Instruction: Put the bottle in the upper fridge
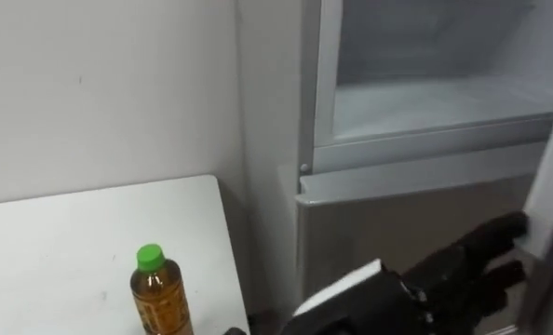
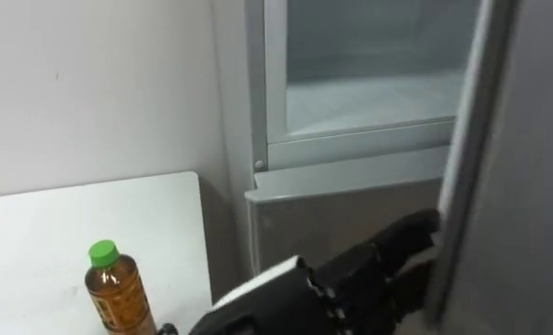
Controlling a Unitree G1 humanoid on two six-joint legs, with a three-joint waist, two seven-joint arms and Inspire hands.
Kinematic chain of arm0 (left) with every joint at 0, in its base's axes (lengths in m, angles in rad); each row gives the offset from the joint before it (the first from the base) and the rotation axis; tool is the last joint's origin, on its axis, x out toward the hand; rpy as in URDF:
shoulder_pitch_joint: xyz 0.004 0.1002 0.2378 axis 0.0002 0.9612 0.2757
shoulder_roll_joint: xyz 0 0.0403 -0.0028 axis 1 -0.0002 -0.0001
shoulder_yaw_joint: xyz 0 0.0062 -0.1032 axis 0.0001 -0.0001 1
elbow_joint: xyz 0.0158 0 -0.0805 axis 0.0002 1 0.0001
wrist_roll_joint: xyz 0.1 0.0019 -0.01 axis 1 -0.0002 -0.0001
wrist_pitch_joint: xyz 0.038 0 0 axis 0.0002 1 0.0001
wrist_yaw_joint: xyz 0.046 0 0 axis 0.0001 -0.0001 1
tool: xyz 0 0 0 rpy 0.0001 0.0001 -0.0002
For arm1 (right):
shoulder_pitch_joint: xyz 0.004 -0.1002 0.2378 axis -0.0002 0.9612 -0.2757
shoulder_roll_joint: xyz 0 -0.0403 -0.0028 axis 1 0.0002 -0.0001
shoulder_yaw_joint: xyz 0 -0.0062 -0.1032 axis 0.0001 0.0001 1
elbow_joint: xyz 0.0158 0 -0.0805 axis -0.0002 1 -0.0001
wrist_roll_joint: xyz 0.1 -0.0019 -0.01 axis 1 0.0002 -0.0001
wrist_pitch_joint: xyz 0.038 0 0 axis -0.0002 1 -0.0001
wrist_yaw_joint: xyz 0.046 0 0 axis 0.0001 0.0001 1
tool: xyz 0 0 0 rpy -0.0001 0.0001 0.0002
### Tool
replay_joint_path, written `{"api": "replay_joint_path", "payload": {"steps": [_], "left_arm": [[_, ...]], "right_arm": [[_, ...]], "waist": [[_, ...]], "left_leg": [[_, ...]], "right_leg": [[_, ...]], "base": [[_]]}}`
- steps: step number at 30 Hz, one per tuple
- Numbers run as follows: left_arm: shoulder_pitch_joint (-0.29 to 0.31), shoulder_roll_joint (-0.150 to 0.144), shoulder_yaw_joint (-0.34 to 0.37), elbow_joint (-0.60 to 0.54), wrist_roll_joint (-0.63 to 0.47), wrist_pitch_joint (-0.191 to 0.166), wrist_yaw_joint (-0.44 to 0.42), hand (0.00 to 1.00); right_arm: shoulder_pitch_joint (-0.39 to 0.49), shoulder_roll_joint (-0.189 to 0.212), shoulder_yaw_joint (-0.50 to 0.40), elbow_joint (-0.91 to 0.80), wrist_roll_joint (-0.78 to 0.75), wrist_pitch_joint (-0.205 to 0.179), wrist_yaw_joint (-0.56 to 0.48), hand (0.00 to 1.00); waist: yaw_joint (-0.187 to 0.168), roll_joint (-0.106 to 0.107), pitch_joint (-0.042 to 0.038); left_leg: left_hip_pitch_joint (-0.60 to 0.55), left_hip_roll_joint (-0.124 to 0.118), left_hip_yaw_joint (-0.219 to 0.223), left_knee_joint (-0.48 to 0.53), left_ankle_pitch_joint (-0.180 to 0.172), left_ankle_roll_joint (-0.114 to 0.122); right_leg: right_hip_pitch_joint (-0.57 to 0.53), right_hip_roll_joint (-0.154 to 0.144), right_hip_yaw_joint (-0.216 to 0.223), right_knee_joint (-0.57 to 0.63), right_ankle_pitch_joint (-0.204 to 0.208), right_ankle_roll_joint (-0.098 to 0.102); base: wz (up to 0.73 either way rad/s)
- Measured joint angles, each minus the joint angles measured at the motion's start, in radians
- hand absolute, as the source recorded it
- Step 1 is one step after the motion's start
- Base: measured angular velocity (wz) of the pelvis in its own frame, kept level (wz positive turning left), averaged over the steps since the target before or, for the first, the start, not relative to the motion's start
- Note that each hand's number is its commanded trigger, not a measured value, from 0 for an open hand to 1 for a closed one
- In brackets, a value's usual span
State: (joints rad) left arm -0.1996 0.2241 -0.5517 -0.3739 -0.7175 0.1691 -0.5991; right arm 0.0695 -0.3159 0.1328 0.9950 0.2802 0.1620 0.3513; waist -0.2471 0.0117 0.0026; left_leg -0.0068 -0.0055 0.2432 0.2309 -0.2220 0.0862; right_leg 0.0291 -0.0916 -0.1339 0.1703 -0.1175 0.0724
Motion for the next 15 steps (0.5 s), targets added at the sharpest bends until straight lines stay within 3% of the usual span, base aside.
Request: {"api": "replay_joint_path", "payload": {"steps": [3, 6, 15], "left_arm": [[-0.051, -0.004, -0.058, 0.052, 0.002, 0.037, -0.029, 0.0], [-0.064, -0.005, -0.077, 0.103, 0.012, 0.068, -0.068, 0.0], [-0.092, -0.008, -0.082, 0.126, 0.013, 0.072, -0.158, 0.0]], "right_arm": [[0.0, -0.004, 0.0, -0.004, 0.002, -0.009, 0.0, 0.0], [0.0, -0.004, -0.002, -0.005, 0.003, -0.013, 0.001, 0.0], [0.032, -0.004, -0.008, -0.001, -0.002, -0.02, 0.001, 0.0]], "waist": [[-0.011, 0.007, 0.0017], [-0.043, 0.015, 0.0009], [-0.059, 0.008, 0.0052]], "left_leg": [[-0.004, 0.003, 0.017, -0.001, -0.001, -0.002], [-0.001, 0.01, 0.021, -0.002, -0.002, -0.009], [0.002, 0.015, 0.028, -0.007, 0.002, -0.018]], "right_leg": [[-0.012, 0.003, 0.014, 0.0, 0.0, 0.0], [-0.012, 0.01, 0.014, 0.0, -0.001, -0.002], [-0.027, 0.016, 0.019, -0.002, -0.011, -0.012]], "base": [[-0.18], [-0.08], [-0.01]]}}
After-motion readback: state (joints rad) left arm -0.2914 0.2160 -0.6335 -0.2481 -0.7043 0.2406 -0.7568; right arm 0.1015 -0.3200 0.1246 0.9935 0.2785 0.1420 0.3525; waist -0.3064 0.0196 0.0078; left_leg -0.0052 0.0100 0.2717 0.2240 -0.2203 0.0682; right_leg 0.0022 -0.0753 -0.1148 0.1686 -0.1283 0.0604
